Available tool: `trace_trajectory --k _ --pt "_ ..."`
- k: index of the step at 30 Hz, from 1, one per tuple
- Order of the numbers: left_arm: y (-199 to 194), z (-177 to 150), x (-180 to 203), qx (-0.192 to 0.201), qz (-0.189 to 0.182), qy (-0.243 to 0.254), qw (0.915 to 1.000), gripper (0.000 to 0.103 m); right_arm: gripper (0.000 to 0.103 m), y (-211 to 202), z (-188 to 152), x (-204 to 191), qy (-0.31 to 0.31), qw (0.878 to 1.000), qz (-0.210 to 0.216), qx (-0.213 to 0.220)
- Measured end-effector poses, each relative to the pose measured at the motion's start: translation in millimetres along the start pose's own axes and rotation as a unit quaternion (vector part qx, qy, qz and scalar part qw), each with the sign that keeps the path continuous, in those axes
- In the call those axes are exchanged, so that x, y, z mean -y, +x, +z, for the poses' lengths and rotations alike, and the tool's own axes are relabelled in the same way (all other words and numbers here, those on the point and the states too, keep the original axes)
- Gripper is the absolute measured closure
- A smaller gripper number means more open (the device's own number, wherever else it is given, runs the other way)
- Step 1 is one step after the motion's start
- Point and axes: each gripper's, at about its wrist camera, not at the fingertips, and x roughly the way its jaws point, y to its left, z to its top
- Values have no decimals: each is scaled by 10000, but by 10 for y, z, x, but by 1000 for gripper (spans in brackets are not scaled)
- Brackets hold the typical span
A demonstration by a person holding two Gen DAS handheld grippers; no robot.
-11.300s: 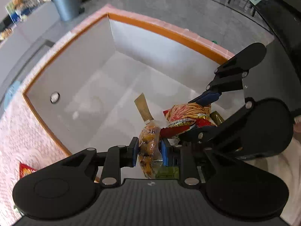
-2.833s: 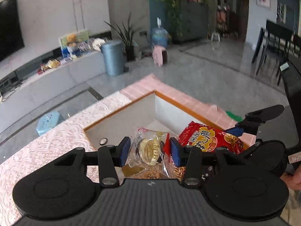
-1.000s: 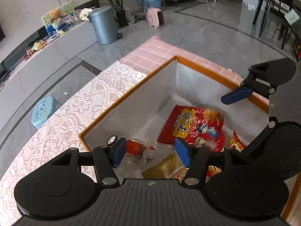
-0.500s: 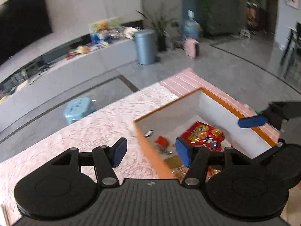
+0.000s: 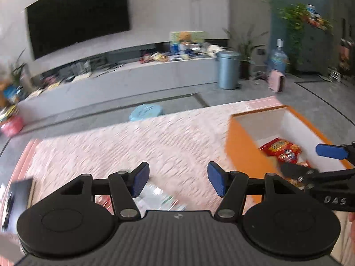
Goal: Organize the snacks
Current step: 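Move both tools back over the snacks on the table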
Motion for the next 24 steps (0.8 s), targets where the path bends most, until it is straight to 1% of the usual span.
trace_trajectory --k 1,3,5,7,9,11,14,15,16,17,18,21,24 --pt "-17 -48 -77 -14 73 -117 9999 32 18 -15 -39 -80 15 10000 21 73" --pt "-56 -143 -232 -73 114 -188 9997 32 18 -17 -112 -240 15 9999 68 149" --pt "-107 -238 -383 -107 211 -286 9993 32 18 40 -181 -392 29 9997 254 50" --pt "-172 -361 -536 -68 170 -466 9987 32 18 98 -270 -559 -31 9991 417 -74" --pt "-203 -473 -672 -53 205 -658 9976 32 22 122 -349 -703 -113 9985 534 -46" --pt "-197 -582 -789 -125 195 -801 9965 32 30 179 -425 -865 -294 9979 579 -71" --pt "-131 -713 -930 -257 257 -1059 9937 32 37 276 -529 -1061 -564 9962 649 -129" --pt "-100 -760 -969 -313 290 -1163 9923 32 37 318 -559 -1095 -596 9958 672 -171" --pt "-60 -800 -1005 -357 287 -1260 9910 32 40 365 -588 -1126 -612 9954 701 -244" --pt "-25 -848 -1040 -415 284 -1338 9897 33 45 416 -623 -1157 -628 9949 720 -324" --pt "20 -878 -1061 -480 262 -1361 9892 34 47 483 -653 -1172 -654 9944 722 -400" --pt "125 -928 -1154 -615 321 -1394 9878 34 48 634 -737 -1201 -735 9930 726 -568" --pt "208 -917 -1331 -761 383 -1676 9822 34 47 843 -770 -1186 -747 9906 761 -858"
